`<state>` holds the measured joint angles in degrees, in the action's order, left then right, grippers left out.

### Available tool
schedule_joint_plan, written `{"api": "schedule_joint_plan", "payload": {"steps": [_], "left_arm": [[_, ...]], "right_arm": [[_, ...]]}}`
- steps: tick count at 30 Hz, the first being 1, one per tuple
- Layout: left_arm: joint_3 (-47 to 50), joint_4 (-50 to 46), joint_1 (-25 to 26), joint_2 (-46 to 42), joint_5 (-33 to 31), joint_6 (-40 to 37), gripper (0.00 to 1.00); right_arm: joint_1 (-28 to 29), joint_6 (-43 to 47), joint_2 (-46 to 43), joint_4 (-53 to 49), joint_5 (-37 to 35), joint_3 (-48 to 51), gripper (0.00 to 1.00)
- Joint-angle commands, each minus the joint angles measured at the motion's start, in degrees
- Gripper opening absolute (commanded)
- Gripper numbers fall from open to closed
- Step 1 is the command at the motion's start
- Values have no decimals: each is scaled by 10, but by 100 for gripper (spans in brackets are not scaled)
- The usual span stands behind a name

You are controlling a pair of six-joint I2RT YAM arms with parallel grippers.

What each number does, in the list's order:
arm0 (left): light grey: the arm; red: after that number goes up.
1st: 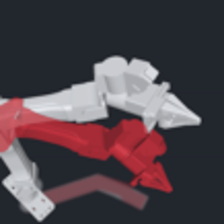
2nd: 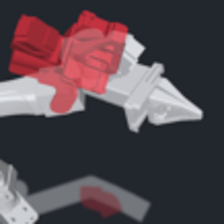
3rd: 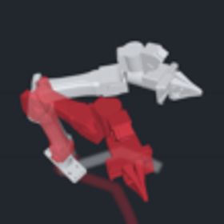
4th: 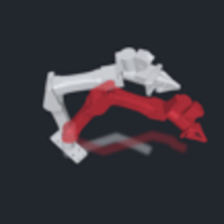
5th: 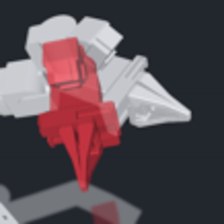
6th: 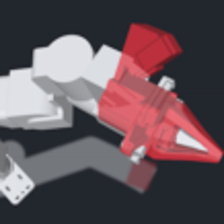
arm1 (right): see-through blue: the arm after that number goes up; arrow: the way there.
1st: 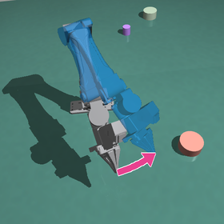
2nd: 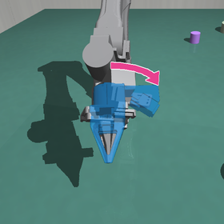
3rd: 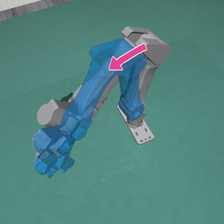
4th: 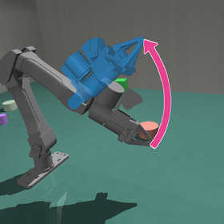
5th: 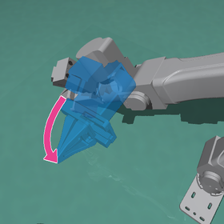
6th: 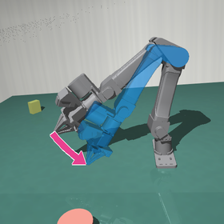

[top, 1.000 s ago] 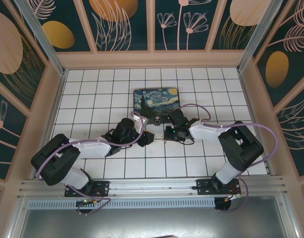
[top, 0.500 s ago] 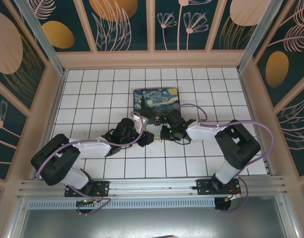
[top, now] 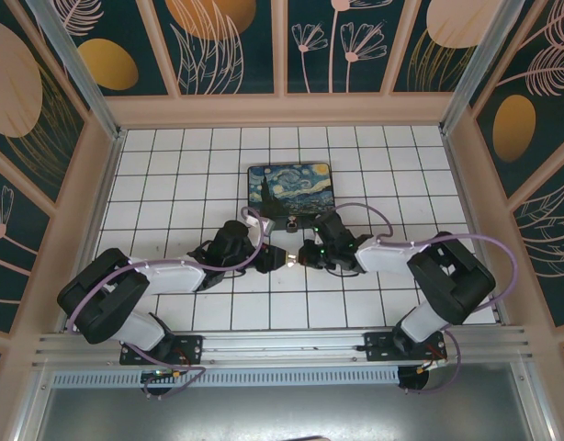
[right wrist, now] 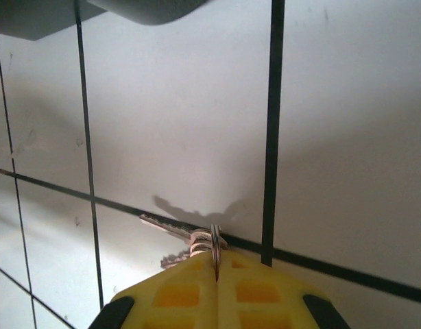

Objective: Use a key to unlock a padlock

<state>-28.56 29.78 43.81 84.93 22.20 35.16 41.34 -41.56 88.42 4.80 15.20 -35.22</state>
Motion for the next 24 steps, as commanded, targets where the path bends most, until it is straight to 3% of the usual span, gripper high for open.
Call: {"api": "schedule_joint_plan", "payload": {"steps": [1,5,11,14,17,24], "left_arm": [[-3,2,-2,-4,13,52,35],[-5,16,-3,9,28,96,34],[25,122,-1,43,64,162,34],[15,137,-2,52,67,141,32],[14,172,-7,64,83,103,25],[39,226,-62,72,116,33,21]], "right_arm": [[-6,-30,-33,40,13,13,2],[-11,-35,-53,41,13,22,0],[-18,-54,-95,40,23,31,0],[-20,-57,-117,24,29,26,1],[-21,-50,-138,-7,33,10,1],[-27,-3,-176,-108,49,-50,2]]}}
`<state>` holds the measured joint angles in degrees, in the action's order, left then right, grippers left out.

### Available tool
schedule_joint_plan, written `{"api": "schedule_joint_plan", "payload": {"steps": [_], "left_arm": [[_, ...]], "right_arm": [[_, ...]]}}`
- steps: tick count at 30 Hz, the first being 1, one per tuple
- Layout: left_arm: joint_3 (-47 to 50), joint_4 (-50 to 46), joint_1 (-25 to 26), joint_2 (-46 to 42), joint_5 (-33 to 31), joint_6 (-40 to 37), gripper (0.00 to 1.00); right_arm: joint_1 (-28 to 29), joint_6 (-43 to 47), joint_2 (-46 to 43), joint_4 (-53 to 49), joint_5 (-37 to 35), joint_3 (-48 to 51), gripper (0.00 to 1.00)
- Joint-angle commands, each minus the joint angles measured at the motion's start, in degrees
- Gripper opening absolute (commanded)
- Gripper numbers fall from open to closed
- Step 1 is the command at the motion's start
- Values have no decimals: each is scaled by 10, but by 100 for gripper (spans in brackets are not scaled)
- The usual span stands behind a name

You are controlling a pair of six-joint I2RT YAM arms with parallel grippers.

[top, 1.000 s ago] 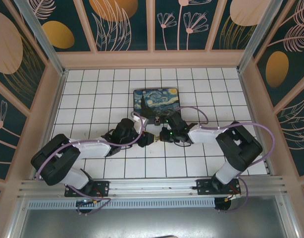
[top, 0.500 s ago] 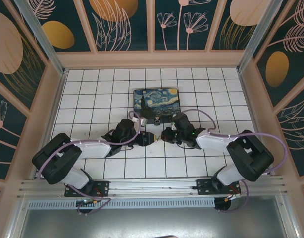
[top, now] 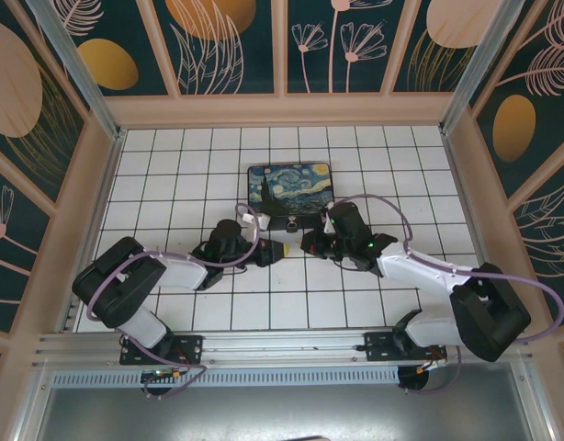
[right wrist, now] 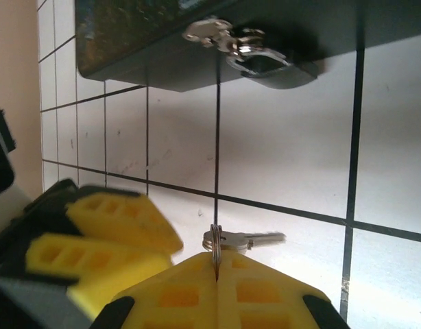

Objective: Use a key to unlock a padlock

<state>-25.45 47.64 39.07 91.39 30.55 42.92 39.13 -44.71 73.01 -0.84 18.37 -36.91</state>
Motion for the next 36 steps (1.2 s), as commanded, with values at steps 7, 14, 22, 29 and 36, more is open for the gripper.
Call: {"api": "schedule_joint_plan", "payload": {"steps": [7,14,22,29,36], "left_arm": [[-2,22,-14,-38,99,-152,33],[-16,54,-15,-47,116,-167,30],[-14,74,-17,-64,112,-167,28],[-17,54,-17,-79,113,-187,25],[-10,56,-18,-87,115,-199,15]], "right_arm": [[-9,53,-48,-81,101,-84,2],[-14,81,-40,-137,153,-155,3],[-13,80,-38,-146,172,-165,3],[-5,57,-37,-102,193,-138,3],[-3,57,-26,-108,184,-135,3]]}}
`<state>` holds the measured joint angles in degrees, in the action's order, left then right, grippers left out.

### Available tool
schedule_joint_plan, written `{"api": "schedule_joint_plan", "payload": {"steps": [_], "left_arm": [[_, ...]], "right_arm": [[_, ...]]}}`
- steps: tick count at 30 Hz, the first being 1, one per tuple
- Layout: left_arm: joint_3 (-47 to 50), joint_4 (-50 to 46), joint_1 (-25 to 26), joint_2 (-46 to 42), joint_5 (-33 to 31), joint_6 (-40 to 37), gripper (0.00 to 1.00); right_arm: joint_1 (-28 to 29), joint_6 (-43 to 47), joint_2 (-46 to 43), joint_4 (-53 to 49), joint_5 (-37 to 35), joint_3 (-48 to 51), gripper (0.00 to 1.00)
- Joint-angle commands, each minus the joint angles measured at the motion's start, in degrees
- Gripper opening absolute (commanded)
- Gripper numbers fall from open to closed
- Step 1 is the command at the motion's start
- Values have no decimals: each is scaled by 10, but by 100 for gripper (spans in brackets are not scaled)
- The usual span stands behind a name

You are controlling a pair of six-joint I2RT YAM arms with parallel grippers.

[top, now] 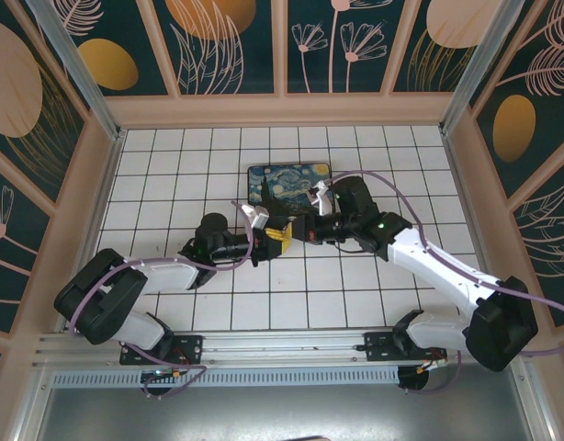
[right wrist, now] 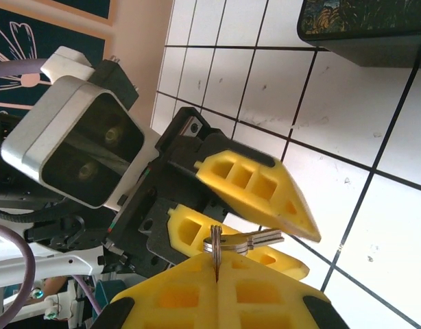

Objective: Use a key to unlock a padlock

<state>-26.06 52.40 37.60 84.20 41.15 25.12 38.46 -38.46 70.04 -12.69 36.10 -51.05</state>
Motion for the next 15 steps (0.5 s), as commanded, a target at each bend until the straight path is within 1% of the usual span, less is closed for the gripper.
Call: {"api": "schedule_joint_plan", "payload": {"steps": [1,3,4,9,11,13,15], "left_arm": [[-4,6,-3,-16,10,-22,12],[-2,8,-3,-18,13,-23,7],[-1,10,-4,-19,13,-23,0],[6,13,-3,-19,19,-20,0],[8,13,-3,-19,21,-18,0],[13,15,-3,-22,27,-13,0],[12,14,-3,-25,34,-6,0]], "right_arm": [[5,-6,4,10,5,7,3],[5,-7,6,15,6,11,3],[4,-9,8,15,5,12,3],[1,-11,13,18,-1,22,3],[-8,-13,11,14,-8,26,3],[-19,-11,8,9,-14,30,7],[-24,-6,6,9,-11,35,15]]}}
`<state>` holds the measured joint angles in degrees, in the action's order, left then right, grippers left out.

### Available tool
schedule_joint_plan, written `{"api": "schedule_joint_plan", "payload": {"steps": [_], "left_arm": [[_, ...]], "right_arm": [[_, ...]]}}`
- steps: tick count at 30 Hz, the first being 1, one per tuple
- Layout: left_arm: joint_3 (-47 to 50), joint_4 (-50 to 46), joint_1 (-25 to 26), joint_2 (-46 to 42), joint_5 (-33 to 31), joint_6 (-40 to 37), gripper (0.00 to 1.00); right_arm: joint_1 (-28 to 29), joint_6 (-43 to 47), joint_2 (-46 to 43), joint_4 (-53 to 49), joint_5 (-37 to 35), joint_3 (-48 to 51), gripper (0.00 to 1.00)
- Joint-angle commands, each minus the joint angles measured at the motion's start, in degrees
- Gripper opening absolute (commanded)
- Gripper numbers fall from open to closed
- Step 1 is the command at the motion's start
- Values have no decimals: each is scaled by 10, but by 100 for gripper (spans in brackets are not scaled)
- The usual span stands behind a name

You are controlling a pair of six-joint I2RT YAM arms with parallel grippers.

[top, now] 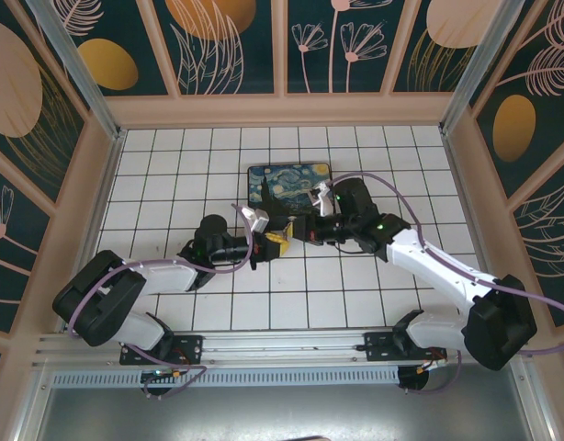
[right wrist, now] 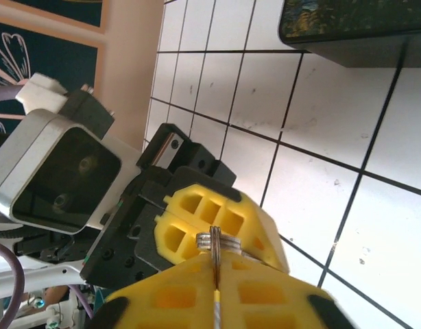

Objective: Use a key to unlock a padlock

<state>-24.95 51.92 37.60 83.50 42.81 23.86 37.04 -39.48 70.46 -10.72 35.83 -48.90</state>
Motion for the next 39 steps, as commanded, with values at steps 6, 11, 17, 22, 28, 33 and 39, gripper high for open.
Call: {"api": "schedule_joint_plan", "payload": {"steps": [6,11,17,22,28,33,39], "left_arm": [[-7,3,-1,-13,81,35,0],[-14,18,21,4,99,66,0],[-36,23,28,30,131,104,0],[-47,5,30,31,148,118,0],[-59,-12,39,32,149,124,0],[-65,-23,43,32,151,121,0],[-55,-22,44,30,145,120,0]], "right_arm": [[-30,53,-23,-11,10,28,37],[-43,79,-50,57,42,64,48],[-41,113,-67,105,72,91,50],[-41,156,-86,106,88,107,49],[-41,164,-97,147,125,133,47],[-40,163,-92,155,137,134,39],[-41,149,-107,177,161,153,14]]}}
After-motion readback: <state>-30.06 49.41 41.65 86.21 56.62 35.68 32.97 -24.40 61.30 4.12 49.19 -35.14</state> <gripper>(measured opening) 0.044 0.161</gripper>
